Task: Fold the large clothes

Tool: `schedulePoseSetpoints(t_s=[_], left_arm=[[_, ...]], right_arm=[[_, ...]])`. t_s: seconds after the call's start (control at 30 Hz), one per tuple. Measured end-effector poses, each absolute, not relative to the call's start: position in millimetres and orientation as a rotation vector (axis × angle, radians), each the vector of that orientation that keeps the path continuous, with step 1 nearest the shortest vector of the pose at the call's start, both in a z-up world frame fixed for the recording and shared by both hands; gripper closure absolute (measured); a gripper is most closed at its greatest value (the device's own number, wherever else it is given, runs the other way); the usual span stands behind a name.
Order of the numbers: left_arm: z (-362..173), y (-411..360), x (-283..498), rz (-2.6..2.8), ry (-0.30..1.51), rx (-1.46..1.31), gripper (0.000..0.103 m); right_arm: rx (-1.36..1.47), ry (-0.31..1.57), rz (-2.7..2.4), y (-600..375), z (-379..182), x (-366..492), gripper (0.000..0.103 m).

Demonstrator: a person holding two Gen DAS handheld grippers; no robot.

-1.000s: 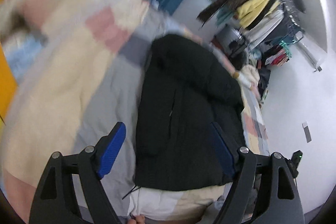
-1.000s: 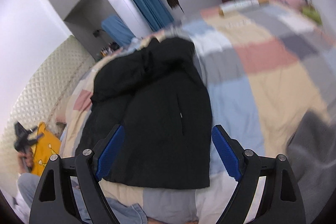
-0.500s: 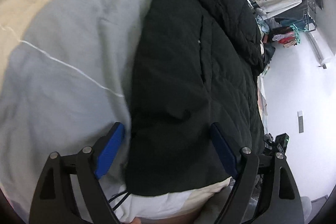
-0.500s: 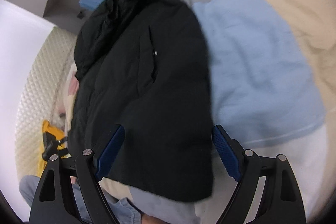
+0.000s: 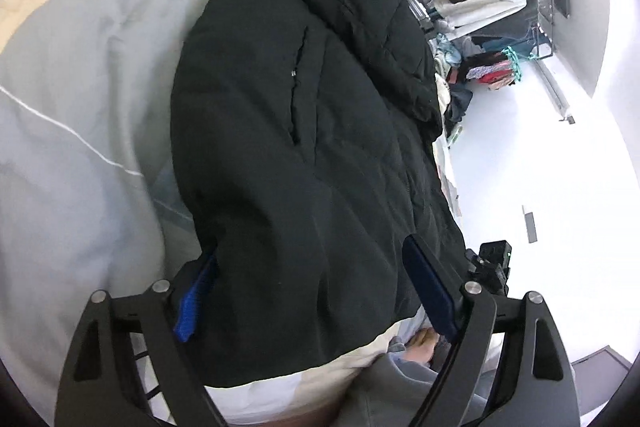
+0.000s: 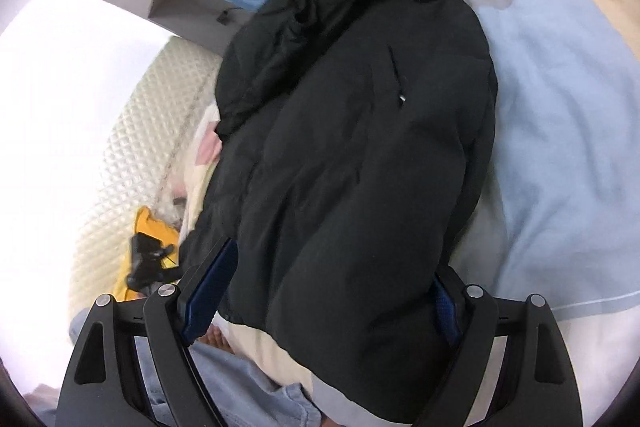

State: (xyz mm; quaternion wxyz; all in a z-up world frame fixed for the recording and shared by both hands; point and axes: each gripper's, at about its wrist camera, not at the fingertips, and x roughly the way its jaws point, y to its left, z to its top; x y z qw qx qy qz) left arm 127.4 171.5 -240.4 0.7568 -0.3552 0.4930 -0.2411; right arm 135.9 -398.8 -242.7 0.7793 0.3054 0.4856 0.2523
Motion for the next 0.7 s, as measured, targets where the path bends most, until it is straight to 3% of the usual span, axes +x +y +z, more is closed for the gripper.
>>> schedulePoseSetpoints(t_s=[0.13,0.17,0.23,0.27,0.3,0.37,0.5,0.7], left_arm=[[-259,160,134,-0.465,1.158,-0.736,0.021],[-261,159,135,-0.457,1.169,-0.72,0.026],[-255,155,135,-0.461,1.175,-0.699,0.038],[-252,152,136,-0.465,1.174,-0.701,0.052],[-246,154,137,-0.467,1.17,-0.701,0.065],[-235,158,138,-0.462,1.158,-0.698,0.079],[-196,174,134,-0.451,1.074,-0.738,0.091],[-131,196,126,-0.435,0.928,-0.754,0.094]], right_arm=[[0.631,1.129,0.476,-393,-261,145,0.029],[0.629,1.136,0.471,-393,-261,145,0.031],[0.604,1.131,0.473,-390,-254,144,0.053],[0.588,1.122,0.475,-389,-247,143,0.064],[0.572,1.11,0.481,-387,-239,142,0.068],[0.546,1.09,0.489,-386,-224,141,0.08],[0.517,1.0,0.521,-379,-173,142,0.085],[0.484,0.879,0.571,-371,-102,135,0.087]])
